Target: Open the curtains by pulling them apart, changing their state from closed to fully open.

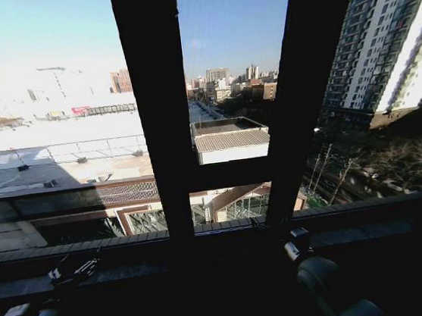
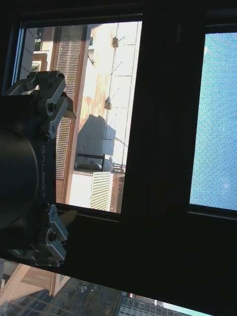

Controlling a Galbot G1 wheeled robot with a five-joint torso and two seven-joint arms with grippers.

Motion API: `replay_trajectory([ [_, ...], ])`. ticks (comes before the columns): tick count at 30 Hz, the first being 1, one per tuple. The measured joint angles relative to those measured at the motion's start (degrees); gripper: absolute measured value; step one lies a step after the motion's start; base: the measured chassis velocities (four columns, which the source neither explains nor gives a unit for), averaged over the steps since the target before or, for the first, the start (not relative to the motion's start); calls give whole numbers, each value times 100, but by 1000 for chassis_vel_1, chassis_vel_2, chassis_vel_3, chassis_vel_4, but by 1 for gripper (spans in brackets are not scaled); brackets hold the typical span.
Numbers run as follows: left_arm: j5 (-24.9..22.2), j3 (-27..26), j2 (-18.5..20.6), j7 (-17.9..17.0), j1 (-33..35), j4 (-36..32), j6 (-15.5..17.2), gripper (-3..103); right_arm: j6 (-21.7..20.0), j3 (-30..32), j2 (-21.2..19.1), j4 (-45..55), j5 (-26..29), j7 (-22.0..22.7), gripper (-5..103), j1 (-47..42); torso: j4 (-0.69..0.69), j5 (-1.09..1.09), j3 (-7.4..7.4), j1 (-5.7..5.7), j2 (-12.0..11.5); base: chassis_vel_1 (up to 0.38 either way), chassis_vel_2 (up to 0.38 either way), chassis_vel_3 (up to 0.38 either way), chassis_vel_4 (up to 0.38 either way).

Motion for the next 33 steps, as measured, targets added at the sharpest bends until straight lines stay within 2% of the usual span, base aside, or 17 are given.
replay_trajectory([
  [6,11,32,-13,5,-59,-5,-5,100,-6,-8,-104,109,29,8,100,-85,-2,4,0,-1,0,-330,-400,316,409],
  [9,7,27,-16,6,-58,-39,-6,100,-78,-17,-222,198,124,61,100,-120,-1,-2,0,0,0,-341,-437,309,446],
  [18,-3,5,-39,6,-13,-58,-26,100,-115,-8,-176,286,132,115,100,-205,0,0,0,1,-1,-274,-429,257,415],
  [22,-4,5,-39,7,-14,-60,-47,100,-131,-21,-146,326,131,147,100,-223,-2,5,0,1,-1,-101,-374,116,369],
  [33,-6,-3,-51,12,14,-34,-97,100,-137,-9,-153,372,126,172,100,-267,0,0,0,0,0,26,-308,-31,313],
])
